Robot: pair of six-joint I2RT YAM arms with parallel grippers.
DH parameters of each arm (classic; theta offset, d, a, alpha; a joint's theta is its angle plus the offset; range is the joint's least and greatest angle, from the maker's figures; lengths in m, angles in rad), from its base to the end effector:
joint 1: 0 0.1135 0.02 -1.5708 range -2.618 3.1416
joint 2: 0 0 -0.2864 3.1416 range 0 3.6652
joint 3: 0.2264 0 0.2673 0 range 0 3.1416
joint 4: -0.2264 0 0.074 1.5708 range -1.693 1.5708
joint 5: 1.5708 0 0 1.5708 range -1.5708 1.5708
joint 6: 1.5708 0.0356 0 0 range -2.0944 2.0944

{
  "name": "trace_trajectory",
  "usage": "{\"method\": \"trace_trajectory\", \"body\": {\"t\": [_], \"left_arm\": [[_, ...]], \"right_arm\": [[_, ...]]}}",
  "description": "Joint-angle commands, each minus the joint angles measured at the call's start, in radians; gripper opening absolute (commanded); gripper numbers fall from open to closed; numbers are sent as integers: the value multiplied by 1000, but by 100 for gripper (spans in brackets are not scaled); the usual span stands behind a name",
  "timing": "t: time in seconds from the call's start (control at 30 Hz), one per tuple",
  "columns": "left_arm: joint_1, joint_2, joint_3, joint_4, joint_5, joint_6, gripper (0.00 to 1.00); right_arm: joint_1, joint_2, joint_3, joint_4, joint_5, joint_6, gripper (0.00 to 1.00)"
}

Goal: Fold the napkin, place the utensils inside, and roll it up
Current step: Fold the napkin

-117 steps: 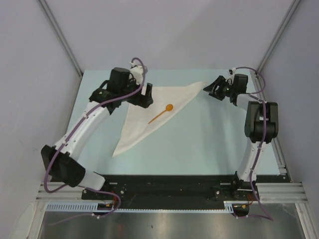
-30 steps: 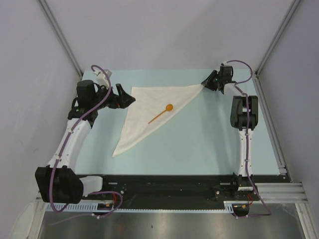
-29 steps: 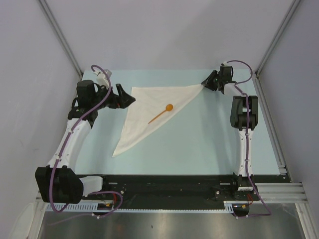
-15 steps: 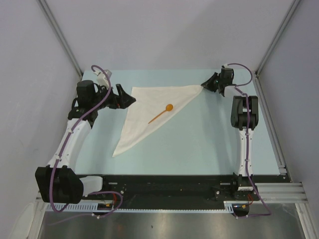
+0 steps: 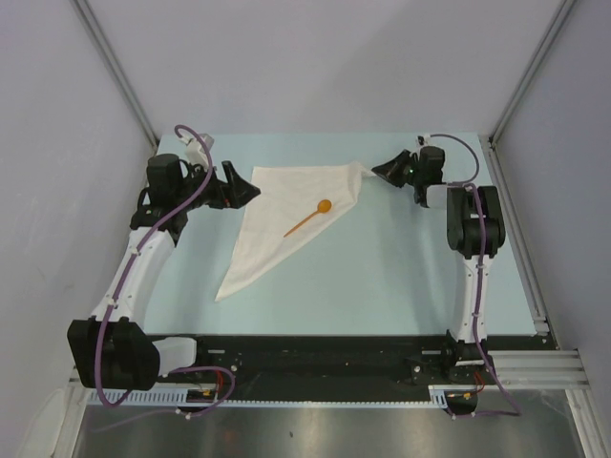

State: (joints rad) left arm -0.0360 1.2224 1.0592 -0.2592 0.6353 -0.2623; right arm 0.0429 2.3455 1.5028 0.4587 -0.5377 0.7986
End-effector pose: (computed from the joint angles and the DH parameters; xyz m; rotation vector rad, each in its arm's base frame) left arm 0.2817 -0.0313 0.3575 0.1923 1.9879 -0.8229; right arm 0.5341 0.0412 0.1245 0.3963 2.0159 1.0645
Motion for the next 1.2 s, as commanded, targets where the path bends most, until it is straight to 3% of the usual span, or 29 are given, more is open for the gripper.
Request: {"method": "trace_trajectory", "body": {"t": [0.0, 0.7, 1.17], "left_arm": [[10, -37, -5, 35, 24, -9, 95], [8, -101, -24, 55, 40, -23, 95], [10, -109, -27, 66, 50, -32, 95]], "right_arm": [[57, -202, -65, 209, -44, -1, 0], [414, -362, -207, 147, -74, -64, 0], [528, -350, -246, 175, -74, -32, 0]]}}
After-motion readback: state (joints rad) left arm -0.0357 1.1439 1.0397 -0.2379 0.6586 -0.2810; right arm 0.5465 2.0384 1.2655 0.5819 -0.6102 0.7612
